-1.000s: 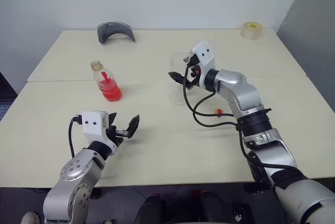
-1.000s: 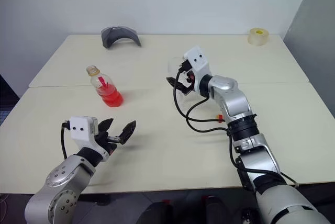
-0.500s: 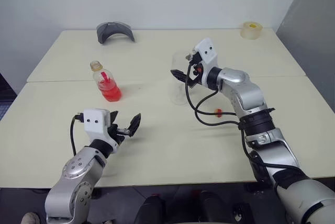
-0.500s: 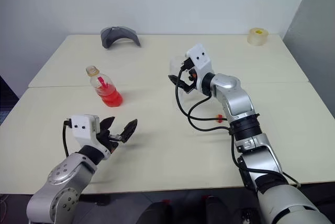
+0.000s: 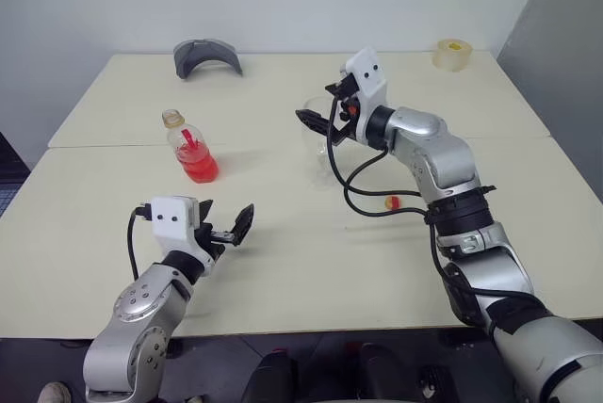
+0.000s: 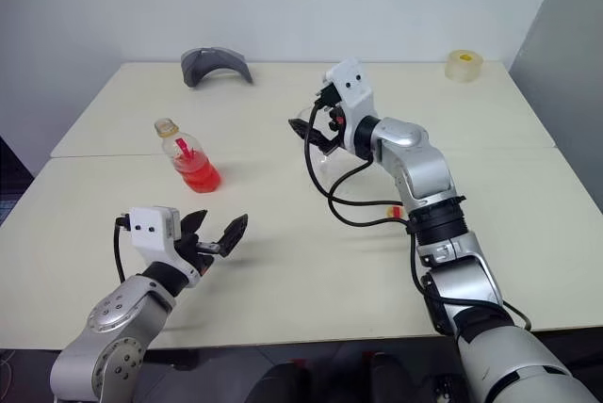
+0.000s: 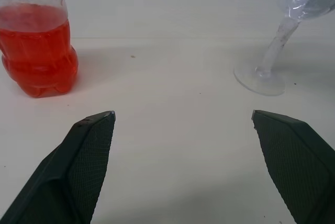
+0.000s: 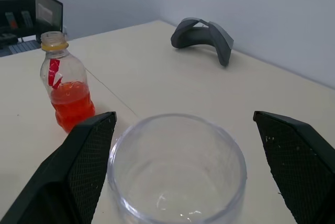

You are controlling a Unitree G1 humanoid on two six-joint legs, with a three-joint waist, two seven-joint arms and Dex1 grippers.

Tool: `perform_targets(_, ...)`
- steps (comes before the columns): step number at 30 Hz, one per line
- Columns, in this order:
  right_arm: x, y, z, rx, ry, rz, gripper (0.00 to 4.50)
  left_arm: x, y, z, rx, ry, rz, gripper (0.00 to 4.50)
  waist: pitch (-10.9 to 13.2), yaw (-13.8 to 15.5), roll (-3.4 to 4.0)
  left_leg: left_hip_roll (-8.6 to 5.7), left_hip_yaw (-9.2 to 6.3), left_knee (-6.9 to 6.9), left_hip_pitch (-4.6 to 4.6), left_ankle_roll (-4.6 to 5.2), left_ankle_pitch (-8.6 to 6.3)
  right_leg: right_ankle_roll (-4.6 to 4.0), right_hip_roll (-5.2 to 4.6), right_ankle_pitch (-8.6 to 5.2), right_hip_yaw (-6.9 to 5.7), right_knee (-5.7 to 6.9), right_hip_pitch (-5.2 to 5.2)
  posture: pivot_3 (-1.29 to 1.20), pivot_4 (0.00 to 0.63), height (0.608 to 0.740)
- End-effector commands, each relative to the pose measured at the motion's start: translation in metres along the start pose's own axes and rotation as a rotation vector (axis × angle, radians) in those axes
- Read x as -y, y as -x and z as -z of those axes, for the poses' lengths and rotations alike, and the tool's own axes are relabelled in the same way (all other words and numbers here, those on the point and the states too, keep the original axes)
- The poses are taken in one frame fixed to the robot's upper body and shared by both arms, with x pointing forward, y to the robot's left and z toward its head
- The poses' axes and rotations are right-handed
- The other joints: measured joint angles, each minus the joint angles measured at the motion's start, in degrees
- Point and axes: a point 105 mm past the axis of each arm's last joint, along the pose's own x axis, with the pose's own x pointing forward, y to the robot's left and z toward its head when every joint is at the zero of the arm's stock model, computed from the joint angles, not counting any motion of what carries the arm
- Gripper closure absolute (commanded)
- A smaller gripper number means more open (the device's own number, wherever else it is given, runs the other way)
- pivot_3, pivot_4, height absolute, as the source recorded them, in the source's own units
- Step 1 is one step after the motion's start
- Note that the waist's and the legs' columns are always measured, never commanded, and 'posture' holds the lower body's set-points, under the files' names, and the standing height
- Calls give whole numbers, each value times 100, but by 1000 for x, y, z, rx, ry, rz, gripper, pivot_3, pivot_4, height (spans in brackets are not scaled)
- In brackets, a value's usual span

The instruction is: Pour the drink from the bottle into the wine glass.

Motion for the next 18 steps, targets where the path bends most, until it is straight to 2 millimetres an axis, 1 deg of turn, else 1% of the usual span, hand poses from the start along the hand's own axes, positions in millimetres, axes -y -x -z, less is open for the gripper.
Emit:
perform_targets(1,0,2,-36,101,34,-1,34,1,1,-7,33,-14,0,0,0,0,0,0,0,0,0,0,0,0,0,0,0,0,0,0,150,740)
perform_targets(8,3,3,-46,123,40,13,34,1,0,-7,33,-14,1,0,0,0,0,0,0,0,0,0,0,0,0,0,0,-1,0,0,150,740)
perform_targets(11,7,6,-55,147,45,29,34,1,0,-7,33,-14,1,0,1,0,0,0,0,0,0,0,0,0,0,0,0,0,0,0,150,740)
perform_targets(14,10,15,-68,175,50,32,34,-1,0,-8,33,-18,-5,0,5,2,1,0,0,0,-2,0,0,0,0,0,0,-1,-1,0,150,740)
perform_targets(18,7,31,-74,195,55,21,34,-6,0,-7,30,-25,-26,0,4,3,0,0,-2,-1,-6,1,0,0,0,0,-1,-8,-1,0,150,740)
